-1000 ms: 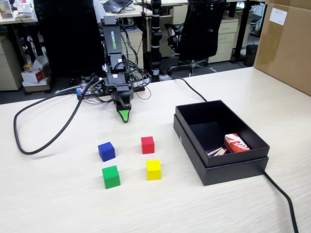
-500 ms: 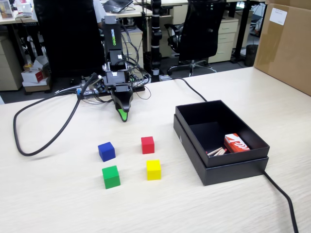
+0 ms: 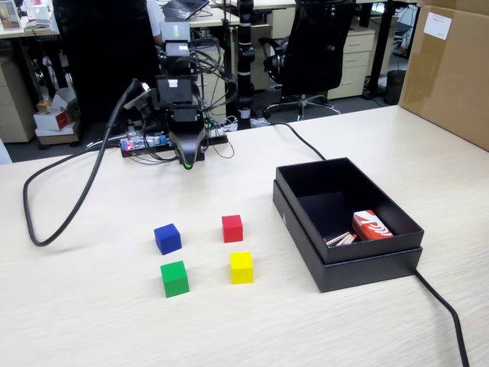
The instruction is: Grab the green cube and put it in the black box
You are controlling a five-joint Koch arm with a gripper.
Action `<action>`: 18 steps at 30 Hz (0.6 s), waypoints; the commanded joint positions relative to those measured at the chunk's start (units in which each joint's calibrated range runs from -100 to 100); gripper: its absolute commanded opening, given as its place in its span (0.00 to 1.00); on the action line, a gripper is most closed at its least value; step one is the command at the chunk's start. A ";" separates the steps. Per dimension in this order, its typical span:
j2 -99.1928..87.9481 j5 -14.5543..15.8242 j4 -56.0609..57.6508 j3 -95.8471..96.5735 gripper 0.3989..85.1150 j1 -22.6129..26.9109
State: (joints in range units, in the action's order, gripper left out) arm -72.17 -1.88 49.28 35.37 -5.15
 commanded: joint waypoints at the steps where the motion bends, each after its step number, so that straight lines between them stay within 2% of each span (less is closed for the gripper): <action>1: 11.07 -0.20 3.89 -14.34 0.56 -0.20; 8: 40.56 -1.90 4.41 -42.81 0.55 -2.20; 18: 77.62 -2.64 4.41 -67.83 0.55 -3.37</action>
State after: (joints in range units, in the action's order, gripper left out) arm 1.10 -3.64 53.62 -26.34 -8.18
